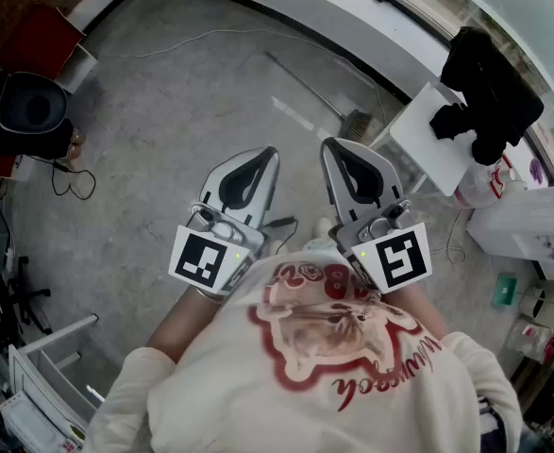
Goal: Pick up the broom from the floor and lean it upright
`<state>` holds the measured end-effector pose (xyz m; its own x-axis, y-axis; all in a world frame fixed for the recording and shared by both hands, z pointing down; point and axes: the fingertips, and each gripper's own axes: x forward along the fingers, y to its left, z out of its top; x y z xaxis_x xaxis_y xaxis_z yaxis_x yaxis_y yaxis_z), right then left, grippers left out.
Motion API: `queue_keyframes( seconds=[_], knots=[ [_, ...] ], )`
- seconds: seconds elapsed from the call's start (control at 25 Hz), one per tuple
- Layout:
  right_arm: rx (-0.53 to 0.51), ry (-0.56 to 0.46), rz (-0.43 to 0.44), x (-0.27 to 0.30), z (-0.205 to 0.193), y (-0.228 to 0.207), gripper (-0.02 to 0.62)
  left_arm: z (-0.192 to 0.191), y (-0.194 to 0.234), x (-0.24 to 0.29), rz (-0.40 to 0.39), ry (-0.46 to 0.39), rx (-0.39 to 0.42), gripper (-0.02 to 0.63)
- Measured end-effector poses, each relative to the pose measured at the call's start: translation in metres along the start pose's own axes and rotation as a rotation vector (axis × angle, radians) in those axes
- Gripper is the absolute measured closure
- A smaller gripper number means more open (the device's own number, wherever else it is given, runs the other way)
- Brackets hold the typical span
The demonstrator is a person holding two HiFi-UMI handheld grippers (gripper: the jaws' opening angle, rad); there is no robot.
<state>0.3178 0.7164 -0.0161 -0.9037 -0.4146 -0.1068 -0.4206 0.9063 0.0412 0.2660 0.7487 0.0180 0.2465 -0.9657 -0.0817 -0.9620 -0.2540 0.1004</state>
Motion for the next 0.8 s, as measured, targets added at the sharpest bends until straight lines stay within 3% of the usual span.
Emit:
queue_keyframes(
  seconds=[0.8],
  knots=[
    [-0.029, 0.000, 0.008, -0.005, -0.001, 0.020, 0.572, 0.001, 0.004, -0.018, -0.005, -0.015, -0.022, 0.589]
  ],
)
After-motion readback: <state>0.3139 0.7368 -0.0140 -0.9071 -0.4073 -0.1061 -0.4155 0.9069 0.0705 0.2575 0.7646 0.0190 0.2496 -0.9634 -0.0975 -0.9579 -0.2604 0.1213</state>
